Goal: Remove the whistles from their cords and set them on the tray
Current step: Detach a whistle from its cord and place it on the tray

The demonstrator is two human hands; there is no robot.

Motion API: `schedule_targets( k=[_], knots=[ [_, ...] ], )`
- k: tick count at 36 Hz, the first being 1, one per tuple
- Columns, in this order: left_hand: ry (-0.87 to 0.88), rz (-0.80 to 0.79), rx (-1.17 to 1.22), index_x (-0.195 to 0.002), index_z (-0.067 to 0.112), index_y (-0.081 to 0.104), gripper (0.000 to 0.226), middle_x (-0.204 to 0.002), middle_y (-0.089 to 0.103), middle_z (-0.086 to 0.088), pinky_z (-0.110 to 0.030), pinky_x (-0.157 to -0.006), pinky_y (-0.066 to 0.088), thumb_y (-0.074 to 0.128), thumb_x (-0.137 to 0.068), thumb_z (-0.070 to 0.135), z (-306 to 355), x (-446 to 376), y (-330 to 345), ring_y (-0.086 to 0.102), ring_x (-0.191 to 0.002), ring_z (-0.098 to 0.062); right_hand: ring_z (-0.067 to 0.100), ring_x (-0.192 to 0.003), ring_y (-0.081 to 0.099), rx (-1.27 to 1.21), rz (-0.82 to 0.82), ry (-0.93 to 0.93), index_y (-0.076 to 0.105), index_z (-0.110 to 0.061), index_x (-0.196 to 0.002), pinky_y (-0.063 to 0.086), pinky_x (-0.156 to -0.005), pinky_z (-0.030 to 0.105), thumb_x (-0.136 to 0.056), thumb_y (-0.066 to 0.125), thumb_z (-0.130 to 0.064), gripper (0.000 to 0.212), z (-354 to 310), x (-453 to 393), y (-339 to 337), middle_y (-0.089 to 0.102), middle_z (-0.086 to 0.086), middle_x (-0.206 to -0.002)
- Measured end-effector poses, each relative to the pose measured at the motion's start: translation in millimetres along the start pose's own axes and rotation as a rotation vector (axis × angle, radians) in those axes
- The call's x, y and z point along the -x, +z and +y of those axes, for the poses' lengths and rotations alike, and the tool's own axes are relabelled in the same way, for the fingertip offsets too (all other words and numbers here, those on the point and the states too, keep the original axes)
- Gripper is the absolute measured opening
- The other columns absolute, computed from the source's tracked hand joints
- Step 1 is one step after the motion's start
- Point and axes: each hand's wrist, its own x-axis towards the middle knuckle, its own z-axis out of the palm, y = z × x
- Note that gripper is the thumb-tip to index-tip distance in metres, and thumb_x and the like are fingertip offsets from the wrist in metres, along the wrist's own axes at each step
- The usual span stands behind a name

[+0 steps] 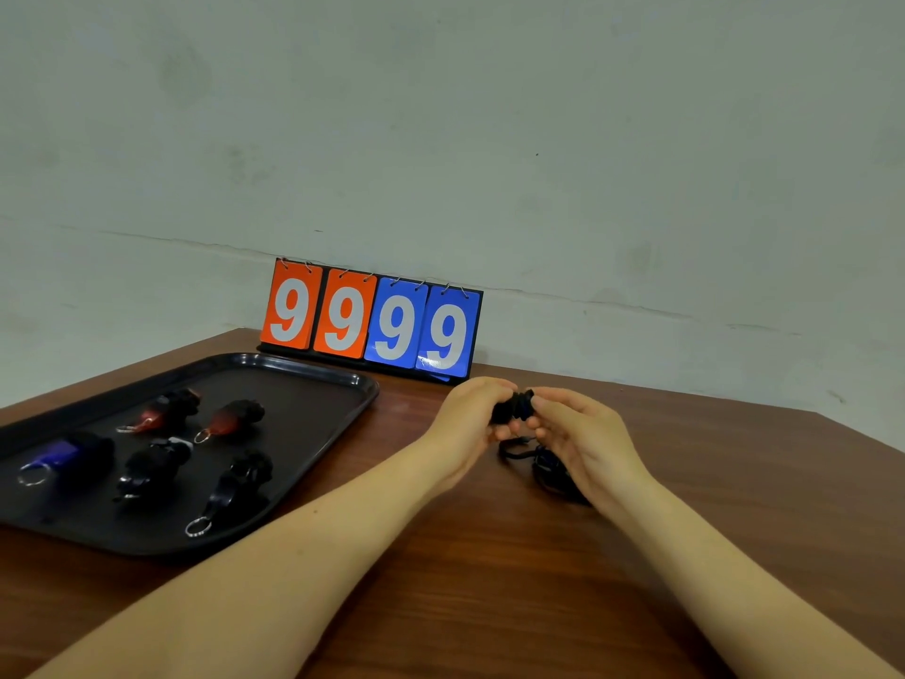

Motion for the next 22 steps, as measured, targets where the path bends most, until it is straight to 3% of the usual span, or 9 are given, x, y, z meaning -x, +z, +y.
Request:
schedule_targets(
  k=[4, 10, 16, 22],
  knots=[
    [0.013, -0.024, -0.065, -0.099, 0.003, 0.057, 0.014, -0.076, 0.056, -0.01, -0.019, -0.051, 0.041, 0.044, -0.098, 0.01, -1.4, -0.7, 0.0, 0.049, -0.059, -0.013, 0.015, -0.067, 0.06, 0.03, 0.056, -0.01, 0.067, -0.001, -0.094, 0.051, -0.064, 0.024, -0.091, 0.059, -0.002, 0.009, 0.3, -0.4, 0.5, 0.065, 0.01, -0.073],
    [0.041, -0.035, -0.096, -0.105, -0.001, 0.06, 0.019, -0.074, 0.058, -0.007, -0.017, -0.051, 0.042, 0.057, -0.094, 0.015, -2.2, 0.2, -0.4, 0.05, -0.059, -0.012, 0.016, -0.067, 0.059, 0.133, 0.108, -0.071, 0.071, -0.006, -0.094, 0.052, -0.073, 0.031, -0.089, 0.063, -0.007, 0.009, 0.2, -0.4, 1.4, 0.066, 0.007, -0.071],
    [0.026, -0.029, -0.08, -0.105, -0.003, 0.061, 0.019, -0.072, 0.057, -0.007, -0.015, -0.051, 0.043, 0.056, -0.094, 0.012, -1.4, 1.3, -1.3, 0.049, -0.057, -0.01, 0.017, -0.068, 0.059, 0.105, 0.084, -0.067, 0.072, -0.006, -0.094, 0.052, -0.077, 0.035, -0.089, 0.063, -0.006, 0.01, -1.9, 1.6, 3.3, 0.066, 0.007, -0.071],
    [-0.014, -0.032, -0.022, -0.096, 0.0, 0.061, 0.014, -0.077, 0.059, -0.011, -0.016, -0.049, 0.041, 0.052, -0.095, 0.01, 2.1, 2.6, -0.7, 0.046, -0.054, -0.01, 0.01, -0.066, 0.062, 0.33, 0.075, -0.212, 0.067, -0.011, -0.089, 0.051, -0.063, 0.019, -0.088, 0.064, -0.004, 0.008, -7.8, 1.5, 2.3, 0.067, 0.003, -0.074]
  ],
)
